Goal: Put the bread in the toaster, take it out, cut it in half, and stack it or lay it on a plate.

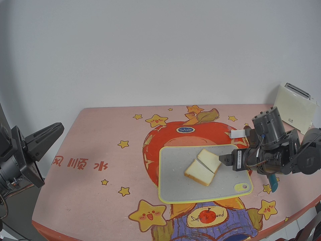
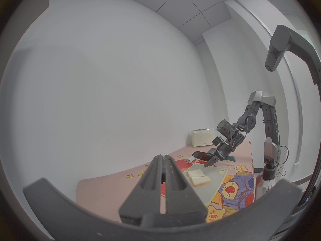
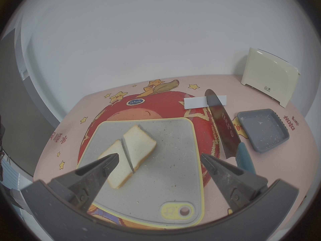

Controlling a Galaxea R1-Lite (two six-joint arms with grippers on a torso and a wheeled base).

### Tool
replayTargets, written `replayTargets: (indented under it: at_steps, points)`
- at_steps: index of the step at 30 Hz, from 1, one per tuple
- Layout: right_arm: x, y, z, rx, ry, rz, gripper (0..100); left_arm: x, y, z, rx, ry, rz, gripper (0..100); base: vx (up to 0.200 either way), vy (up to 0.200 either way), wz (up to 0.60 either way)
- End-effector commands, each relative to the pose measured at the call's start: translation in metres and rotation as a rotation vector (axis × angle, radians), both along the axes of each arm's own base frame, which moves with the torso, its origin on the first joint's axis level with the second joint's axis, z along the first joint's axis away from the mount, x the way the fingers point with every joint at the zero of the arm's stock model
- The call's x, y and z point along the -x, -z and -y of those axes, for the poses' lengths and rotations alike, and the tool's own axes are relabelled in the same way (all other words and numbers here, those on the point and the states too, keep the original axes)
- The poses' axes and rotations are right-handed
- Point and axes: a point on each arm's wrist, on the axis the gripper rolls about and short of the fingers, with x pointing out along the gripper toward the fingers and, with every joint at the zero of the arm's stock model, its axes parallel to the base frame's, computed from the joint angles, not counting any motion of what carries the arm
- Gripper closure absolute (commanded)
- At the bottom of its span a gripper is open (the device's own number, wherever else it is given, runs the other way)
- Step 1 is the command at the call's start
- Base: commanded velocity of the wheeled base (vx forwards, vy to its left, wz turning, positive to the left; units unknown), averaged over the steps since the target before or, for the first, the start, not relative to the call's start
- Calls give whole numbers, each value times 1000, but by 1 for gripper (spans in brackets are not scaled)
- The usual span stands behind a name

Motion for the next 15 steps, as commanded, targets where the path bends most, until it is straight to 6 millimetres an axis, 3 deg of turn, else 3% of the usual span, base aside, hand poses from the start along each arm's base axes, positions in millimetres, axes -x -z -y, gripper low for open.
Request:
replayTargets:
  at_steps: [1,15]
  points:
    - [-7,5,-3,14,1,-13,0,0,0,0,0,1,1,100,0,0,0]
    - [-14,13,-12,54,-37,-26,0,0,0,0,-1,-1,2,100,0,0,0]
